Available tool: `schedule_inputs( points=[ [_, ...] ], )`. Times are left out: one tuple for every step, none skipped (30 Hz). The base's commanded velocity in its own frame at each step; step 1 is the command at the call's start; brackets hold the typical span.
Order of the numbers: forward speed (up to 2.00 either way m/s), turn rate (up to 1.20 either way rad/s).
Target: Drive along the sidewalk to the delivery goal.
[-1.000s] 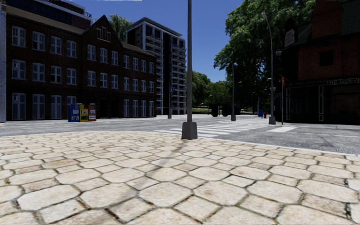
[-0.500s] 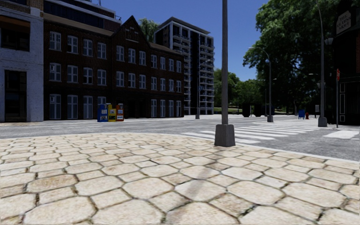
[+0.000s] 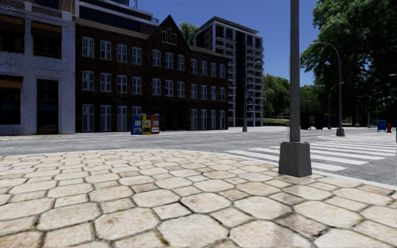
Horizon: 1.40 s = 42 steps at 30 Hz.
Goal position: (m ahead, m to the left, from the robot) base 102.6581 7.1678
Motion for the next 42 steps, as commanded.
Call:
schedule_inputs(
  points=[
    [2.00,0.49],
    [2.00,0.42],
    [2.00,0.42],
    [2.00,0.35],
    [2.00,0.31],
    [2.00,0.28],
    [2.00,0.00],
    [2.00,0.00],
    [2.00,0.00],
    [2.00,0.00],
    [2.00,0.00],
    [2.00,0.00],
    [2.00,0.00],
    [2.00,0.00],
    [2.00,0.00],
    [2.00,0.00],
    [2.00,0.00],
    [2.00,0.00],
    [2.00,0.00],
    [2.00,0.00],
    [2.00,0.00],
    [2.00,0.00],
    [2.00,0.00],
    [2.00,0.00],
    [2.00,0.00],
    [2.00,0.00],
    [2.00,0.00],
    [2.00,0.00],
    [2.00,0.00],
    [2.00,0.00],
    [2.00,0.00],
    [2.00,0.00],
    [2.00,-0.15],
    [2.00,-0.15],
    [2.00,-0.45],
    [2.00,-0.90],
    [2.00,-1.20],
    [2.00,-1.20],
    [2.00,-1.20],
    [2.00,-1.20],
    [2.00,-1.20],
    [2.00,-1.20]
  ],
)
